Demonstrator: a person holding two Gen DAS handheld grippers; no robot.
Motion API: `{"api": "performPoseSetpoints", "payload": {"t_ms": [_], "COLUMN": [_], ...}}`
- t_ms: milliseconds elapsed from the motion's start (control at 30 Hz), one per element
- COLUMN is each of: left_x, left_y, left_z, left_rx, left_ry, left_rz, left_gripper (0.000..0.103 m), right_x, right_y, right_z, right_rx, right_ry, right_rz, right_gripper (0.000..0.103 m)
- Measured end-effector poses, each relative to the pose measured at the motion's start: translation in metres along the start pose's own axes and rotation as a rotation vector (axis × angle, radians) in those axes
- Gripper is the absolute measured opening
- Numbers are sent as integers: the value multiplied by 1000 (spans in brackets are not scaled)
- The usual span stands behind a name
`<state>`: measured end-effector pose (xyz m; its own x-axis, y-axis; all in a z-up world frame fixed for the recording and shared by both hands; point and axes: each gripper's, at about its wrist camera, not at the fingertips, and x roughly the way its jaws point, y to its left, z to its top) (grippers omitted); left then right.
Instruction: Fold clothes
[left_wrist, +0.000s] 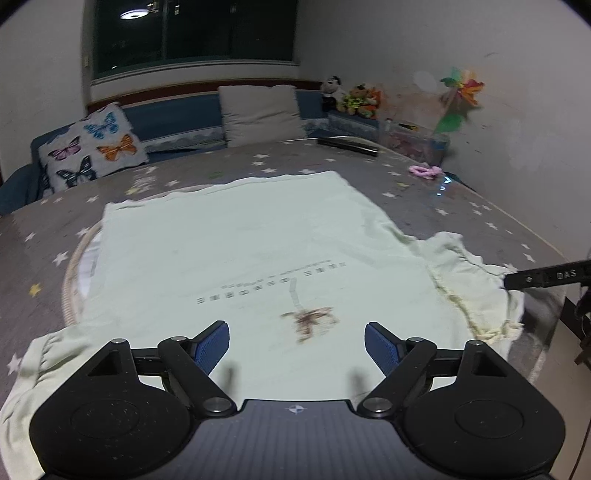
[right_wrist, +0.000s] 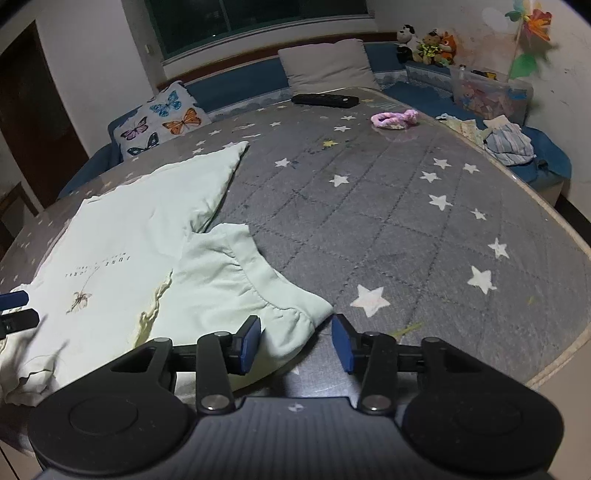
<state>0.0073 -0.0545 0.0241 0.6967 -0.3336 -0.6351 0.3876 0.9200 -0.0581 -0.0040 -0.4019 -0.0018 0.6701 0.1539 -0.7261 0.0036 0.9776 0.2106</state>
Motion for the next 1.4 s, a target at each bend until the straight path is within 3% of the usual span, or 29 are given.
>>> {"api": "performPoseSetpoints", "payload": {"t_ms": [400,800,1200,1400], "left_x": [26,34,35,22], "left_y": [-82,-138,-153,-133], "left_z": [12,-13,-30,-12], "left_rx": [200,439,524,419], "left_ry": [7,23,-4,-44], "left_rz": [-92,-163,-175,-200], "left_gripper": [79,76,78,78], "right_x": [-4,-12,-7,-3], "right_y": [1,3,3,3], "right_z": [-2,-7,-10,-10], "right_rx": [-2,-42,-4,27], "right_ry": [-8,-30,-32,-45], "right_rz": [15,14,19,15], "right_gripper": [39,40,39,34]}}
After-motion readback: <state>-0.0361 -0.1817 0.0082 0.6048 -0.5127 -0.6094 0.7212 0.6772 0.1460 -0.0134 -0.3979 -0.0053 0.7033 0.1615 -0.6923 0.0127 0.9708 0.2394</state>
